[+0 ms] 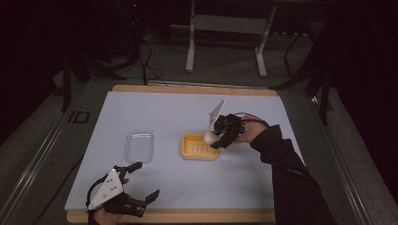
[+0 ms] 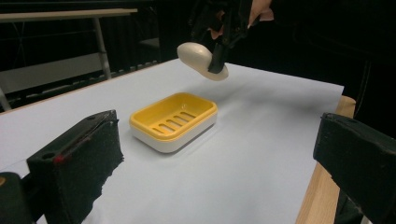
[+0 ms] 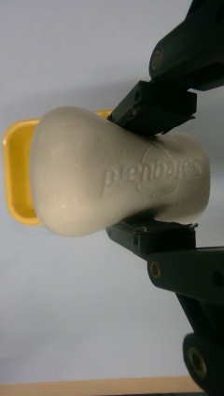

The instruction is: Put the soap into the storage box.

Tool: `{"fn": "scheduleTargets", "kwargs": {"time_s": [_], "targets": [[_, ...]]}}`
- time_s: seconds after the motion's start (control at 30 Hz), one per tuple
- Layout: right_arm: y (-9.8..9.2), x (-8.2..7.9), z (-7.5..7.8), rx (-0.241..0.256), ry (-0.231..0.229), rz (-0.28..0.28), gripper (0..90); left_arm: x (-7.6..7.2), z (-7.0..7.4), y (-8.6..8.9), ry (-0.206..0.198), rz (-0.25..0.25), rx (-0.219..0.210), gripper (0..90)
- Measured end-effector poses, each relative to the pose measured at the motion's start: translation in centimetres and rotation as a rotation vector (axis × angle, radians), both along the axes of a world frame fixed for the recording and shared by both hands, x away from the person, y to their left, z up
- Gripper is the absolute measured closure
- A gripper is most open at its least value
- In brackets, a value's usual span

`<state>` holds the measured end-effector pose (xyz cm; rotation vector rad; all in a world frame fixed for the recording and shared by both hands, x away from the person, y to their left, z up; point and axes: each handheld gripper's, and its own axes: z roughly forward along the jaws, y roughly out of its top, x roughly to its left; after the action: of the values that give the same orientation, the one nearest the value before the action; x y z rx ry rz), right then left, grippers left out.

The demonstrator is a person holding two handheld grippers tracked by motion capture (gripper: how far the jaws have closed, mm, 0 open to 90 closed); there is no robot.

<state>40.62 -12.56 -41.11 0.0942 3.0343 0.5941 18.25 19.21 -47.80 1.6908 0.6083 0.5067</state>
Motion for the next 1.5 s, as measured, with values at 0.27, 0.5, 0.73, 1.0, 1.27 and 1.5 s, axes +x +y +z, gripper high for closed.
{"fn": "scheduleTargets", "kwargs": {"time_s": [0.27,0.5,0.73,1.0,1.27,1.5], "targets": [[1.2,0.3,-0.2,0.018,0.003,0.038,49.7,-0.1,0.0,0.1,-0.001,0.004,-0.002,1.2],[2.1,0.6,-0.5,0.063,0.008,0.087,49.7,-0.3,0.0,0.3,-0.001,0.011,-0.002,1.1],[2.9,1.1,-1.7,0.005,0.006,0.103,49.7,-0.5,0.0,0.5,0.0,0.019,0.0,1.2],[3.2,1.8,-3.4,0.009,-0.014,0.121,49.7,-0.7,-0.1,0.6,0.002,0.023,0.002,1.2],[3.4,2.2,-5.2,-0.014,0.0,0.123,49.7,-0.6,-0.1,0.5,0.005,0.023,0.006,1.1],[3.9,2.3,-6.3,-0.054,0.001,0.126,49.7,-0.6,-0.2,0.5,0.007,0.021,0.009,1.2]]}}
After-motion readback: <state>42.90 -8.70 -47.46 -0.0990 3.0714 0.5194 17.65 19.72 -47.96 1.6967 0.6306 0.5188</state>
